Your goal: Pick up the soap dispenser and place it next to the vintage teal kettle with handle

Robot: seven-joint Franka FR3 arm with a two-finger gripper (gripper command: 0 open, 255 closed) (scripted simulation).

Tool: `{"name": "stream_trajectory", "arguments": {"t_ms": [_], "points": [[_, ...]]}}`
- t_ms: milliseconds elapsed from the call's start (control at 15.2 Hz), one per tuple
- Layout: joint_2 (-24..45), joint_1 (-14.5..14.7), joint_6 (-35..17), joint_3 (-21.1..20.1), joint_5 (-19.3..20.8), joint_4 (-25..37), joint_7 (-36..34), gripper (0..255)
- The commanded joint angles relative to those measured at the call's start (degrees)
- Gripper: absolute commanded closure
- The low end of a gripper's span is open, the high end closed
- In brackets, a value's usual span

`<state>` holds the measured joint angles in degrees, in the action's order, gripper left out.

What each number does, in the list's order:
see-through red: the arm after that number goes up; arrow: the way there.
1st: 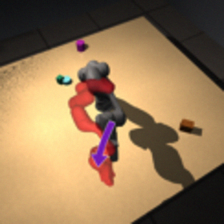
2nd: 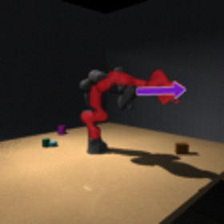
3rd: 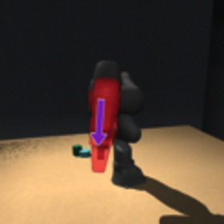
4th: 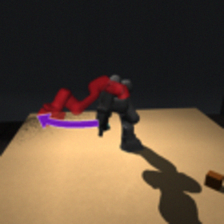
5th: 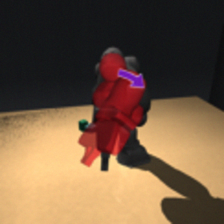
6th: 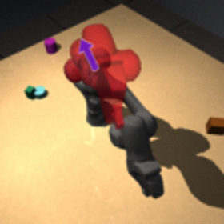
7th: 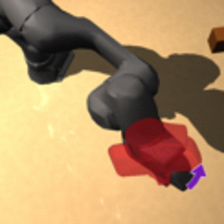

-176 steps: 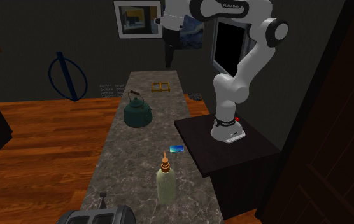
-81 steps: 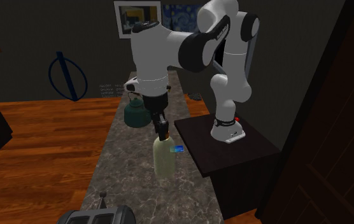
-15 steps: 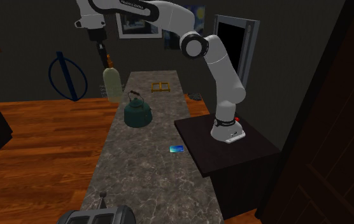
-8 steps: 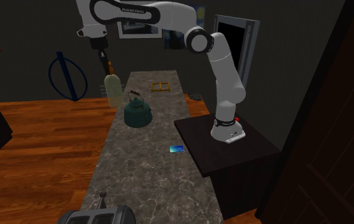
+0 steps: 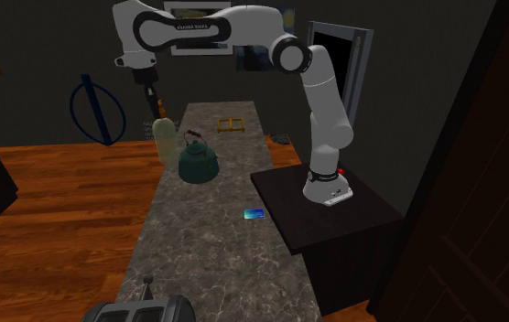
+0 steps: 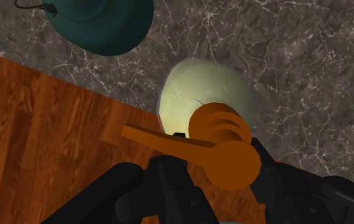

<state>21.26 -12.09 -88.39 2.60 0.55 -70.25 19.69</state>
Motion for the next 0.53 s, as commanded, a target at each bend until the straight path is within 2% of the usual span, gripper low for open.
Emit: {"name": "stream_trajectory", "arguments": {"t_ms": [0, 462], "points": [[-0.6, 0.1, -1.9, 0.0, 0.0, -2.5, -0.1, 255], [-1.5, 0.1, -7.8, 0.0, 0.1, -9.2, -0.2, 255]]}}
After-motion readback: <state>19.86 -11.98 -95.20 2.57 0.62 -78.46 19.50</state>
